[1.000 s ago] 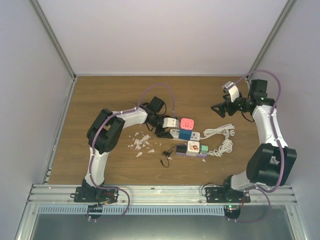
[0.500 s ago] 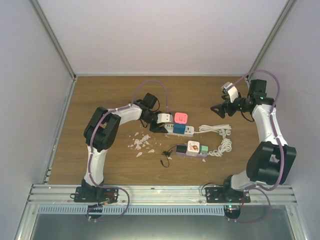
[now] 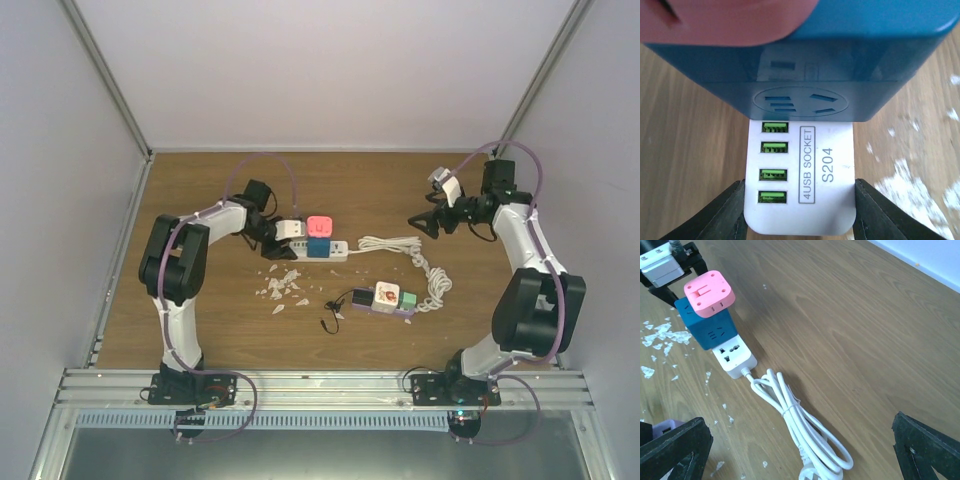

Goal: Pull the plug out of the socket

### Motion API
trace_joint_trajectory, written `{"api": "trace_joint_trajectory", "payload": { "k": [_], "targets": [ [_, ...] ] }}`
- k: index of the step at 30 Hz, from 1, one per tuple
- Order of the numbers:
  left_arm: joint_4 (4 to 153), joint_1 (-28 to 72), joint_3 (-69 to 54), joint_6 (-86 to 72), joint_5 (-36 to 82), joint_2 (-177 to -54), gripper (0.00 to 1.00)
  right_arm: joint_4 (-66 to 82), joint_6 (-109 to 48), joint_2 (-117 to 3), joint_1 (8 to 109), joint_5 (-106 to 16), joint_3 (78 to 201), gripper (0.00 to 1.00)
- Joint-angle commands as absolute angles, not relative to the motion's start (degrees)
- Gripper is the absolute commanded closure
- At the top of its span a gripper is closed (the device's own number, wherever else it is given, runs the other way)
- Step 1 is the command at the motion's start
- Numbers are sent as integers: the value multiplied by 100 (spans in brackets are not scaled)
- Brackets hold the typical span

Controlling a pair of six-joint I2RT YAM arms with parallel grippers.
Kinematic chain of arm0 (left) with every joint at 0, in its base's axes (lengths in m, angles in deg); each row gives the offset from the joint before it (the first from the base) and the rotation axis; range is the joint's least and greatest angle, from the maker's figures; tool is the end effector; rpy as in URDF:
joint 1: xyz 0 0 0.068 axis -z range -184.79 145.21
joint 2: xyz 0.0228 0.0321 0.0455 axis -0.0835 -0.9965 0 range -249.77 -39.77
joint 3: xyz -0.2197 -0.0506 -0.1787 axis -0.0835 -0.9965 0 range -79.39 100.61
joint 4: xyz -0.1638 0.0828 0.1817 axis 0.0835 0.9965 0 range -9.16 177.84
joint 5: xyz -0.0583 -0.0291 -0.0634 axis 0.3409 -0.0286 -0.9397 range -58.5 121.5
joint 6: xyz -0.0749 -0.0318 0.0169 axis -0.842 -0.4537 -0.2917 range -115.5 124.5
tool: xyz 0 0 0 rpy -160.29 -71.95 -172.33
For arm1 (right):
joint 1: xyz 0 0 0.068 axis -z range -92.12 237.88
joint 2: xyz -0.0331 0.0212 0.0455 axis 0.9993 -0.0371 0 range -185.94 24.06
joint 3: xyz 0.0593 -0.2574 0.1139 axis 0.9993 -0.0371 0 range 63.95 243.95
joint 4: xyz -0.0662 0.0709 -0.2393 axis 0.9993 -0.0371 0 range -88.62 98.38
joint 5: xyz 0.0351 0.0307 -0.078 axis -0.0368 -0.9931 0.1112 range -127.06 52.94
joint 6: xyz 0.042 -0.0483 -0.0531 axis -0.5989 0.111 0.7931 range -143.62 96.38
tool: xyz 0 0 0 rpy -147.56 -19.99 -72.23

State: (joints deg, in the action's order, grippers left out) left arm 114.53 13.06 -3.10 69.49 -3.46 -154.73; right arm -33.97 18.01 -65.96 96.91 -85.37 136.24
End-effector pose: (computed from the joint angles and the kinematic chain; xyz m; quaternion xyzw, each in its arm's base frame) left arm 0.3723 -0.1635 0.1355 0.6581 0.6763 -0.2135 0.2528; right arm 0.3338 0.0017 0.2705 -0.3488 0.8164 0.2565 0.3821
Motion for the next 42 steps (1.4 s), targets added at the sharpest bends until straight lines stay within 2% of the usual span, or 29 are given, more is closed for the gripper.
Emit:
{"api": "trace_joint_trajectory", "payload": {
  "k": [1, 9, 14, 15, 21, 22, 32, 42],
  "targets": [
    [11906, 988, -787, 7468, -268, -14936, 57, -3223, 2020, -6630, 9496, -8966, 13490, 0],
    [11589, 670, -1707, 7833, 134, -14381, 58, -3114, 2119, -6507, 9188, -9184, 13125, 0],
    [11488, 620, -1718, 7656, 90, -14289, 50, -3078, 2164, -6430, 8958, -9267, 12915, 0],
    [11553, 622, -1651, 7600, 70, -14282, 46, -3080, 2164, -6420, 8913, -9291, 12908, 0],
    [12559, 526, -1046, 7258, -282, -13972, 5, -2972, 2008, -6328, 8789, -9514, 12951, 0],
    [12614, 477, -1041, 7245, -308, -13888, 2, -2890, 1972, -6308, 8788, -9543, 12939, 0],
    [13885, 190, 277, 6555, -1980, -14367, 1, -1927, 1659, -6750, 8178, -9259, 13124, 0],
    [13976, 132, 865, 4880, -3179, -14864, 1, -1227, 1316, -6891, 7481, -9115, 12989, 0]
  ]
}}
